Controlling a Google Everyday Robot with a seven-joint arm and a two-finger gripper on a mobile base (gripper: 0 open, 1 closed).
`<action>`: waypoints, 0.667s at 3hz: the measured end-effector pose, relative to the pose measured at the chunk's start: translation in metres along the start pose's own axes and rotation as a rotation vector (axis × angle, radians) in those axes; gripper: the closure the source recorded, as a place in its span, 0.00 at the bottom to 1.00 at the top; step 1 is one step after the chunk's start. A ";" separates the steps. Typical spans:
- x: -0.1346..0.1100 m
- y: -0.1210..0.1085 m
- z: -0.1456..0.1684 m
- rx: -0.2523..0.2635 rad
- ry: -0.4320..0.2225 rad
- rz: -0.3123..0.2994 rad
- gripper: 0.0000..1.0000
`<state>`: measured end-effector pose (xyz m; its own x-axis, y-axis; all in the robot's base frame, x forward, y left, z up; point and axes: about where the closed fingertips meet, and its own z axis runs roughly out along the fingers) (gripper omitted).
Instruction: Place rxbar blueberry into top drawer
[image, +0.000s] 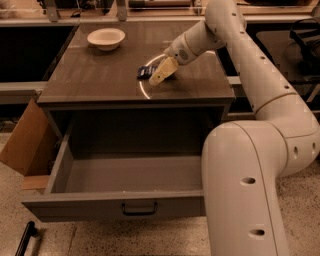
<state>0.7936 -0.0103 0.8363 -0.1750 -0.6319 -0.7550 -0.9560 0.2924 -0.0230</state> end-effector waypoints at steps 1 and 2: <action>0.000 0.002 0.007 -0.017 0.018 -0.002 0.00; 0.002 0.002 0.013 -0.021 0.035 0.010 0.18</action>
Offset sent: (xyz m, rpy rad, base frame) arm 0.0039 0.0040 -0.0068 -0.0450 0.0410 -0.0048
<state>0.7942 -0.0017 0.8267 -0.1921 -0.6543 -0.7315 -0.9590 0.2834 -0.0017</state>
